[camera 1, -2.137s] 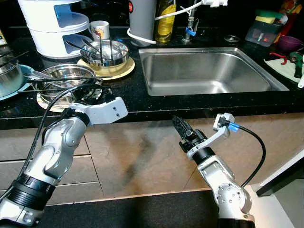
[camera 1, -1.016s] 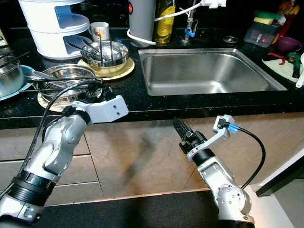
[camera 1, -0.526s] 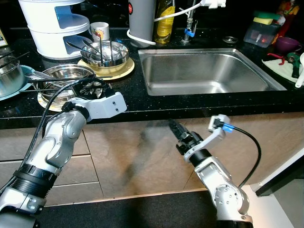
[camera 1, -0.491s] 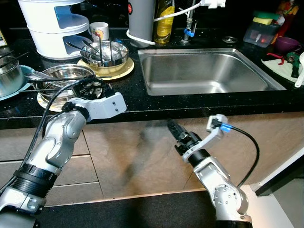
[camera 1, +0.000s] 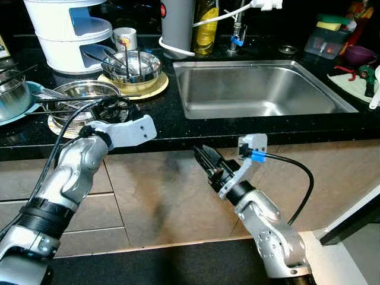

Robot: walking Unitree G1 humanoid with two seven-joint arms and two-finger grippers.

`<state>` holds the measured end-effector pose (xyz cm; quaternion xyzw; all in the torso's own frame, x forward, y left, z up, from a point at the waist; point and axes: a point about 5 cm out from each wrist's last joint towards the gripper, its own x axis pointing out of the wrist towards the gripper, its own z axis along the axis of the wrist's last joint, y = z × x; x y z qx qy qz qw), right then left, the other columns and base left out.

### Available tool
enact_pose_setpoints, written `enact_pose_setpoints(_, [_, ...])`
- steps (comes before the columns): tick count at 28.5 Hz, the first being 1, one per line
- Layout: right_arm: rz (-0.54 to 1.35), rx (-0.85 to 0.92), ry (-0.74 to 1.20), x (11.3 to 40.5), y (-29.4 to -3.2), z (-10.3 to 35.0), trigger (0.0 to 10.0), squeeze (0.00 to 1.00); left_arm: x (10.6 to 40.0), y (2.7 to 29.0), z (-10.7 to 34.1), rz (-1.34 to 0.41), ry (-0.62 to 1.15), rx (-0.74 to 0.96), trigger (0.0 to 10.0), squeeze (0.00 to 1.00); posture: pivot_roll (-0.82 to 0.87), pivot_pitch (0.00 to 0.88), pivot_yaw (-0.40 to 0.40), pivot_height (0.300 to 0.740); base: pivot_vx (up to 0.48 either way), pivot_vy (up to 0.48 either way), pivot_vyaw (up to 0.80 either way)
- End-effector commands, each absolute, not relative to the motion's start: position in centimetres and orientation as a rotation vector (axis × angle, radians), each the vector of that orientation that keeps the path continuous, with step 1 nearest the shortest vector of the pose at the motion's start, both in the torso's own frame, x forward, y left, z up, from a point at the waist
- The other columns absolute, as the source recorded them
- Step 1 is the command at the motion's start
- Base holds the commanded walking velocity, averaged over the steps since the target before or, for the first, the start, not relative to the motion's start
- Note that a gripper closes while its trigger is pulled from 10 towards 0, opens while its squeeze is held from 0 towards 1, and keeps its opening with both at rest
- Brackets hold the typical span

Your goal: Kitchen organization

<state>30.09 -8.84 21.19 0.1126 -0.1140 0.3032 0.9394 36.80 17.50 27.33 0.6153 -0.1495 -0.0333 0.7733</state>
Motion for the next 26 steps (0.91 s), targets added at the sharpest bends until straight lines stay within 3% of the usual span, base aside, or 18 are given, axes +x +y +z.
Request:
enact_pose_setpoints(1, [0.632,0.173,-0.266,29.83,-8.72,21.62,10.0,0.0,36.9,17.56,26.98,-0.082,-0.314,1.362,10.0,0.0,-0.08,0.189,-0.03,0.74,0.0,0.0,0.0])
enact_pose_setpoints(5, [0.669,0.023,-0.276,29.58,-8.25,21.59,10.0,0.0,36.92,17.53,27.0,-0.09,-0.316,1.364,10.0,0.0,-0.08,0.191,-0.028,0.74,0.0,0.0,0.0])
enact_pose_setpoints(11, [0.672,-0.002,-0.286,29.49,-8.1,21.49,10.0,0.0,36.96,17.41,26.95,-0.101,-0.318,1.36,10.0,0.0,-0.08,0.191,-0.028,0.74,0.0,0.0,0.0])
enact_pose_setpoints(12, [0.671,-0.005,-0.288,29.48,-8.08,21.45,10.0,0.0,36.95,17.37,26.95,-0.106,-0.317,1.356,8.9,0.0,-0.08,0.191,-0.028,0.74,0.0,0.0,0.0])
enact_pose_setpoints(13, [0.67,-0.007,-0.288,29.46,-8.07,21.38,10.0,0.0,36.89,17.31,26.92,-0.112,-0.318,1.355,4.1,0.0,-0.08,0.182,-0.029,0.74,0.0,0.0,0.0])
enact_pose_setpoints(14, [0.669,-0.011,-0.288,29.43,-8.06,21.25,10.0,0.0,36.76,17.24,26.87,-0.121,-0.318,1.354,2.4,0.0,-0.08,0.179,-0.028,0.74,0.0,0.0,0.0])
enact_pose_setpoints(15, [0.669,-0.011,-0.288,29.43,-8.06,21.25,10.0,0.0,36.76,17.24,26.87,-0.121,-0.318,1.354,2.4,0.0,-0.08,0.179,-0.028,0.74,0.0,0.0,0.0])
enact_pose_setpoints(16, [0.668,-0.016,-0.288,29.42,-8.05,21.17,10.0,0.0,36.67,17.19,26.87,-0.122,-0.319,1.356,3.5,0.0,-0.08,0.177,-0.028,0.74,0.0,0.0,0.0])
enact_pose_setpoints(17, [0.668,-0.016,-0.288,29.42,-8.05,21.17,10.0,0.0,36.67,17.19,26.87,-0.122,-0.319,1.356,3.5,0.0,-0.08,0.177,-0.028,0.74,0.0,0.0,0.0])
enact_pose_setpoints(18, [0.668,-0.016,-0.287,29.41,-8.05,21.13,10.0,0.0,36.6,17.15,26.86,-0.123,-0.32,1.357,7.4,0.0,-0.08,0.174,-0.028,0.74,0.0,0.0,0.0])
enact_pose_setpoints(20, [0.667,-0.016,-0.286,29.41,-8.05,21.07,10.0,0.0,36.53,17.09,26.81,-0.132,-0.318,1.349,7.4,0.0,-0.08,0.174,-0.028,0.74,0.0,0.0,0.0])
enact_pose_setpoints(21, [0.666,-0.015,-0.283,29.42,-8.04,21.01,10.0,0.0,36.46,17.0,26.76,-0.138,-0.318,1.344,0.5,0.0,-0.08,0.174,-0.028,0.74,0.0,0.0,0.0])
enact_pose_setpoints(22, [0.666,-0.014,-0.281,29.41,-8.03,20.94,10.0,0.0,36.39,16.95,26.72,-0.138,-0.32,1.344,0.0,0.0,-0.08,0.17,-0.028,0.74,0.0,0.0,0.0])
enact_pose_setpoints(24, [0.666,-0.014,-0.281,29.41,-8.03,20.94,10.0,0.0,36.39,16.95,26.72,-0.138,-0.32,1.344,0.0,0.0,-0.08,0.17,-0.028,0.74,0.0,0.0,0.0])
enact_pose_setpoints(25, [0.665,-0.013,-0.28,29.4,-8.02,20.89,10.0,0.0,36.34,16.92,26.72,-0.13,-0.323,1.349,2.7,0.0,-0.08,0.17,-0.028,0.74,0.0,0.0,0.0])
enact_pose_setpoints(26, [0.665,-0.013,-0.28,29.4,-8.02,20.89,10.0,0.0,36.34,16.92,26.72,-0.13,-0.323,1.349,2.7,0.0,-0.08,0.17,-0.028,0.74,0.0,0.0,0.0])
